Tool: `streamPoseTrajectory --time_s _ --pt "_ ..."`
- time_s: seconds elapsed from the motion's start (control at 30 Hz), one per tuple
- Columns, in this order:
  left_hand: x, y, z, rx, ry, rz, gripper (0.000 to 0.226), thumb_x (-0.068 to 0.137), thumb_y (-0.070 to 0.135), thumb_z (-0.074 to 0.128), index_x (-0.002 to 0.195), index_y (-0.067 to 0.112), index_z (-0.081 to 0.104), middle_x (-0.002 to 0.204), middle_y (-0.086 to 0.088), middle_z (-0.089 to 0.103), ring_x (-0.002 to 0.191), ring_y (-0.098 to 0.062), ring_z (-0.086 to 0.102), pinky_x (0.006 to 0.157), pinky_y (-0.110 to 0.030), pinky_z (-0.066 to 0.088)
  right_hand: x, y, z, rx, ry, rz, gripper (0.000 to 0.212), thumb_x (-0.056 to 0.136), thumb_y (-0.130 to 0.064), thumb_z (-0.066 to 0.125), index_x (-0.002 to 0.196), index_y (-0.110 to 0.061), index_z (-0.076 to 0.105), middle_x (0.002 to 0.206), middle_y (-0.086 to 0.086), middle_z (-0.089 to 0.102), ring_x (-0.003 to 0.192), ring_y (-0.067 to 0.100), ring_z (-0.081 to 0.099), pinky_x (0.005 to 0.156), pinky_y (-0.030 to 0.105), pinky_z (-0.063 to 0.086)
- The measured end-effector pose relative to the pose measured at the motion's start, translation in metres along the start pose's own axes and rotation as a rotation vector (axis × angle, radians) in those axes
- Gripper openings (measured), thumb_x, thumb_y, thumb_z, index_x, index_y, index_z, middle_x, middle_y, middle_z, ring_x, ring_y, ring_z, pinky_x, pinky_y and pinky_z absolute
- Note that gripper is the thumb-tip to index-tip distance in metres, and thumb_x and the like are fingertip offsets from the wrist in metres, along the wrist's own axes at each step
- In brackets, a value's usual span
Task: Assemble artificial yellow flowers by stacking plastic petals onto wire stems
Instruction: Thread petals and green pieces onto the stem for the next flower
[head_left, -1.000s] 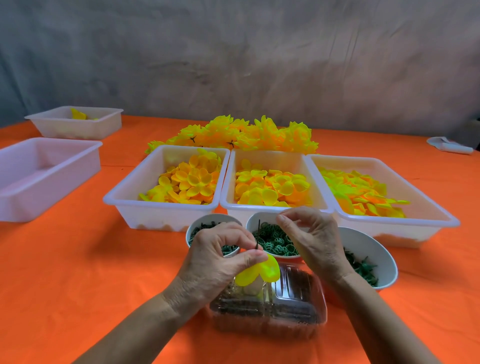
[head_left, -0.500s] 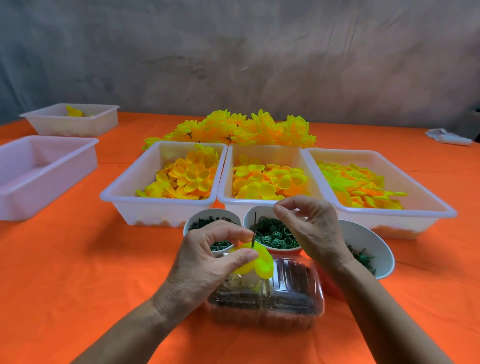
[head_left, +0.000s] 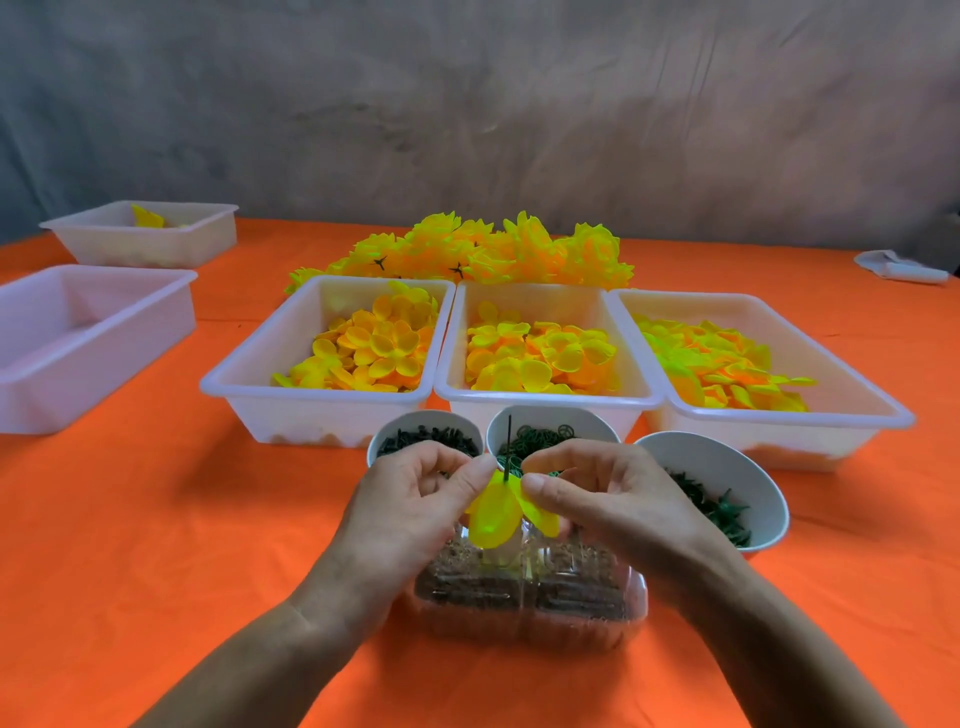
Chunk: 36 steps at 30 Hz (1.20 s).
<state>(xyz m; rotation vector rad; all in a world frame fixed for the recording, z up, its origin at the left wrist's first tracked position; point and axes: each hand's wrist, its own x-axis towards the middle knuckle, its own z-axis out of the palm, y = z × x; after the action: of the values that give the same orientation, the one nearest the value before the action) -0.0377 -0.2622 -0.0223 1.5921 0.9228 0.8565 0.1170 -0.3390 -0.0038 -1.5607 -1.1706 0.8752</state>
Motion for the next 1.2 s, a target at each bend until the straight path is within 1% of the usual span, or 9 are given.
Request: streamPoseTrajectory --time_s 0.1,0.2,0.33,0.4,0.57,0.7,0.83,1.0,1.2 --pt "0.001 0.002 0.0 -0.134 -0.025 -0.104 0.031 0.068 0.037 0.07 0.083 0.009 0.066 0.049 0.01 0.056 0.041 0.003 0.046 0.04 -0.008 0.033 0.0 -0.001 0.001 0.085 0.024 0.068 0.008 0.079 -0.017 0.072 0.087 -0.014 0.071 0.063 -0.004 0.064 0.05 0.004 0.051 0.052 0.018 0.041" --pt "0.002 0.003 -0.001 -0.229 -0.038 -0.163 0.012 0.077 0.016 0.07 0.082 0.006 0.064 0.051 0.008 0.059 0.04 0.003 0.047 0.039 -0.008 0.033 0.0 -0.001 0.004 0.129 0.023 0.108 0.008 0.077 -0.016 0.073 0.085 -0.017 0.072 0.068 -0.003 0.066 0.058 0.007 0.051 0.057 0.024 0.037" --pt "0.003 0.006 -0.004 -0.203 -0.082 -0.188 0.026 0.062 0.035 0.071 0.074 0.013 0.066 0.05 0.008 0.057 0.041 -0.001 0.043 0.043 -0.013 0.033 -0.001 -0.001 0.006 0.146 0.011 0.091 0.002 0.079 -0.015 0.071 0.078 -0.017 0.072 0.067 -0.002 0.066 0.057 0.006 0.054 0.055 0.021 0.038" --pt "0.003 0.007 -0.004 -0.202 -0.086 -0.193 0.034 0.054 0.037 0.073 0.076 0.012 0.067 0.052 0.008 0.059 0.042 -0.002 0.044 0.045 -0.015 0.033 -0.001 -0.002 0.007 0.154 0.01 0.076 0.009 0.081 -0.014 0.07 0.073 -0.018 0.072 0.065 -0.002 0.066 0.056 0.005 0.055 0.052 0.018 0.04" --pt "0.004 0.007 -0.001 -0.247 -0.068 -0.213 0.013 0.07 0.008 0.075 0.08 0.009 0.066 0.053 0.004 0.059 0.04 -0.002 0.043 0.043 -0.014 0.035 -0.002 -0.004 0.012 0.213 0.051 0.066 0.023 0.078 -0.002 0.07 0.06 -0.016 0.069 0.055 -0.003 0.064 0.048 0.001 0.053 0.044 0.012 0.038" --pt "0.005 0.008 0.001 -0.241 -0.05 -0.179 0.017 0.071 -0.002 0.074 0.069 0.013 0.066 0.052 0.003 0.06 0.042 -0.004 0.044 0.041 -0.013 0.034 -0.003 -0.007 0.015 0.237 0.071 0.029 0.021 0.076 0.007 0.068 0.062 -0.009 0.067 0.05 -0.002 0.062 0.043 0.001 0.052 0.043 0.011 0.038" --pt "0.01 0.01 0.002 -0.204 -0.048 -0.195 0.025 0.072 -0.005 0.073 0.059 0.015 0.065 0.055 0.0 0.059 0.047 -0.01 0.043 0.044 -0.017 0.033 -0.001 -0.01 0.016 0.215 0.09 0.021 0.025 0.075 0.012 0.066 0.059 -0.007 0.064 0.044 -0.005 0.058 0.04 0.0 0.049 0.041 0.011 0.036" --pt "0.011 0.011 0.0 -0.219 -0.1 -0.254 0.021 0.074 -0.004 0.071 0.064 0.013 0.065 0.057 -0.001 0.058 0.047 -0.009 0.045 0.047 -0.019 0.033 0.001 -0.011 0.017 0.182 0.089 0.017 0.025 0.075 0.011 0.066 0.059 -0.009 0.064 0.046 -0.004 0.058 0.041 0.001 0.048 0.041 0.012 0.036" --pt "0.011 0.012 -0.003 -0.195 -0.104 -0.222 0.016 0.071 -0.001 0.074 0.071 0.013 0.066 0.057 0.003 0.062 0.045 -0.005 0.049 0.05 -0.022 0.034 -0.003 -0.008 0.016 0.219 0.079 0.05 0.018 0.073 0.001 0.074 0.063 -0.013 0.068 0.054 -0.001 0.063 0.048 0.003 0.053 0.044 0.013 0.038"
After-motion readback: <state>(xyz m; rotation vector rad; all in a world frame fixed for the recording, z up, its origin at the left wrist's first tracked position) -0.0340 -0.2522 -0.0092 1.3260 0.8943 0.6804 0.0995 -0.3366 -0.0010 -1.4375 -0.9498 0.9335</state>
